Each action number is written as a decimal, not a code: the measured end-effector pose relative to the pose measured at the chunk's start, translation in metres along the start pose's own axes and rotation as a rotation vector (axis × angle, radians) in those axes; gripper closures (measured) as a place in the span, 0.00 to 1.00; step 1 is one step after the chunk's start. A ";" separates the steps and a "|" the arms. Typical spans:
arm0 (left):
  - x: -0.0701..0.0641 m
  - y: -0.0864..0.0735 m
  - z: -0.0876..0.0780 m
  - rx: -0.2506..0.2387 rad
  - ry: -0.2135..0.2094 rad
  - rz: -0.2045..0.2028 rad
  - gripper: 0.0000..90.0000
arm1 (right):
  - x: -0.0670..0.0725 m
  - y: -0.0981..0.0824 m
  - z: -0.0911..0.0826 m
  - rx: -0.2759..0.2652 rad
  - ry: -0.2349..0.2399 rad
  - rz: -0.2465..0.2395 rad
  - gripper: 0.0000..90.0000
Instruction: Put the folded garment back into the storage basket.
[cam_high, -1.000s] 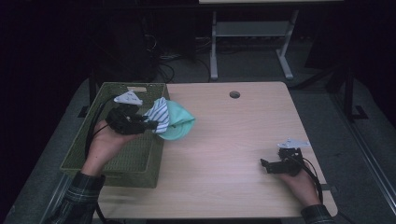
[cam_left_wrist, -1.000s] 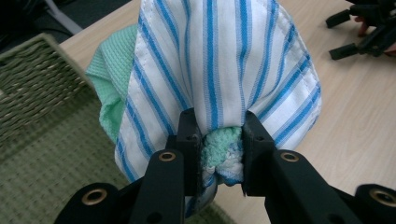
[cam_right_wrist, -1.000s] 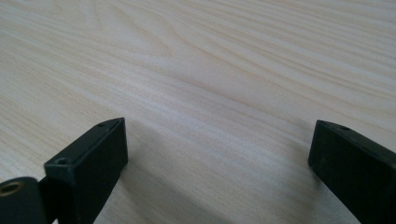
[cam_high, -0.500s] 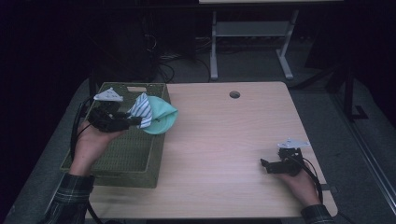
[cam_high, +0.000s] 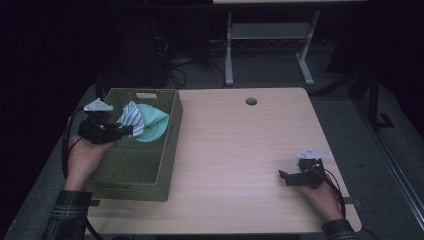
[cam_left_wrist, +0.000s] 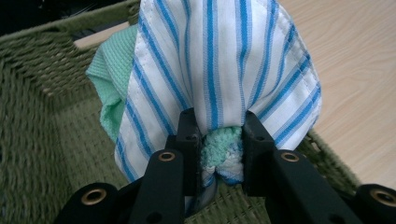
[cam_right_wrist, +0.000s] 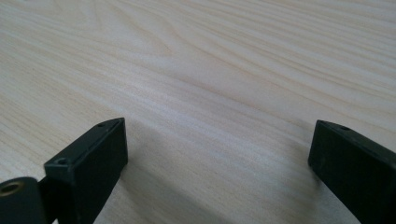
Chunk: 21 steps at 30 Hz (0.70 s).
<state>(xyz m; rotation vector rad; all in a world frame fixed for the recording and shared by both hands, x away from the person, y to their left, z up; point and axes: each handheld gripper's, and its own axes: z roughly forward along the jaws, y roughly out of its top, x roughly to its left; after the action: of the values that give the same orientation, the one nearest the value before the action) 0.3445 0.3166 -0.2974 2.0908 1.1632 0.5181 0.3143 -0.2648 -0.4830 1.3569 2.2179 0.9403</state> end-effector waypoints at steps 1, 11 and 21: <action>0.002 -0.002 0.002 0.008 0.009 -0.005 0.81 | 0.000 0.000 0.000 0.000 0.000 0.001 0.05; 0.014 -0.021 0.023 0.053 0.044 -0.042 0.81 | 0.000 0.000 0.000 0.000 0.000 0.000 0.05; 0.023 -0.041 0.050 0.098 0.059 -0.075 0.80 | 0.000 0.000 0.000 0.000 0.000 -0.001 0.05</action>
<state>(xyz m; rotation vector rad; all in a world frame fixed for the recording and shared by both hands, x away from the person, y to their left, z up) 0.3637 0.3327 -0.3613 2.1181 1.3194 0.4993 0.3143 -0.2649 -0.4830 1.3554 2.2183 0.9398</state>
